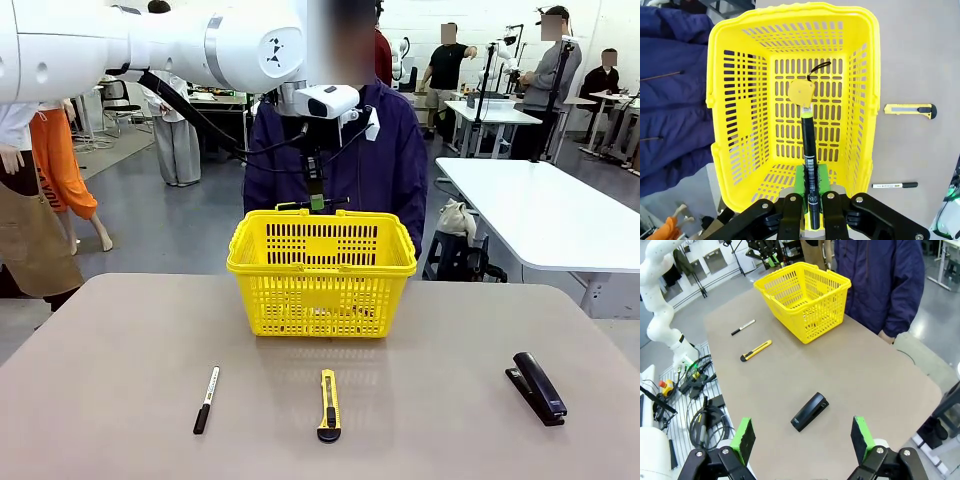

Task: Place the items the person wants into the basket.
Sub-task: Pick up the item the person points to and place it in the Market Basket.

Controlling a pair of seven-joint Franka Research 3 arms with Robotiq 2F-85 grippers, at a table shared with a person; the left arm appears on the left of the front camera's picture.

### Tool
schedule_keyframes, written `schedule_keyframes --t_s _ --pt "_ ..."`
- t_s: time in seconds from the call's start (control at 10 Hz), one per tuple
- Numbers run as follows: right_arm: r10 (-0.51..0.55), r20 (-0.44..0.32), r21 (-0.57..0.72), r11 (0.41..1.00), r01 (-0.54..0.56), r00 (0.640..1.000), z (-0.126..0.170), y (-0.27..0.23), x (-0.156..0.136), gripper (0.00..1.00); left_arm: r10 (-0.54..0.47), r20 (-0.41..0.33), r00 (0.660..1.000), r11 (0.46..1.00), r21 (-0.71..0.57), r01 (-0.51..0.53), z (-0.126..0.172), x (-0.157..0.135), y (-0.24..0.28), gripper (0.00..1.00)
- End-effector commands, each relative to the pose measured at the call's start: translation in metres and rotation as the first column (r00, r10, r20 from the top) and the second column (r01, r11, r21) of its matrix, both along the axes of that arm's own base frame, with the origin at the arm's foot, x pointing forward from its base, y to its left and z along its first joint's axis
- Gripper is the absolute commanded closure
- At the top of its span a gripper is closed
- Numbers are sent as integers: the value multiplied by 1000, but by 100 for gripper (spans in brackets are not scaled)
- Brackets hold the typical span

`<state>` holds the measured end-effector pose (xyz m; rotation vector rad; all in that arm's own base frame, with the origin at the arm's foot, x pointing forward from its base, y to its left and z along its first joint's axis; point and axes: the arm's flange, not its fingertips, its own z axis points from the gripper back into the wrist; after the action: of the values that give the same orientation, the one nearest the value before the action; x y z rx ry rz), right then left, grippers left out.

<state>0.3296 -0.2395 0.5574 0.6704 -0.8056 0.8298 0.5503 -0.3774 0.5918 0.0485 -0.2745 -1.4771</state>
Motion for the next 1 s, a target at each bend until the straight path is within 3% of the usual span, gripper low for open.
schedule_keyframes --t_s 0.0,0.5,0.7,0.9 --pt "6 32 23 1000 -7 999 0 -1 1 0 -27 -5 1000 1000 9 27 0 -3 -2 89" --pt "6 32 23 1000 -7 999 0 -1 1 0 -12 -4 1000 1000 4 12 -2 -2 -2 89" --pt "6 32 23 1000 -7 999 0 -1 1 0 -39 -76 996 999 3 39 -32 13 -5 89" --pt "6 32 23 1000 -7 999 0 -1 1 0 -47 -80 996 999 -22 46 -54 31 -7 89"
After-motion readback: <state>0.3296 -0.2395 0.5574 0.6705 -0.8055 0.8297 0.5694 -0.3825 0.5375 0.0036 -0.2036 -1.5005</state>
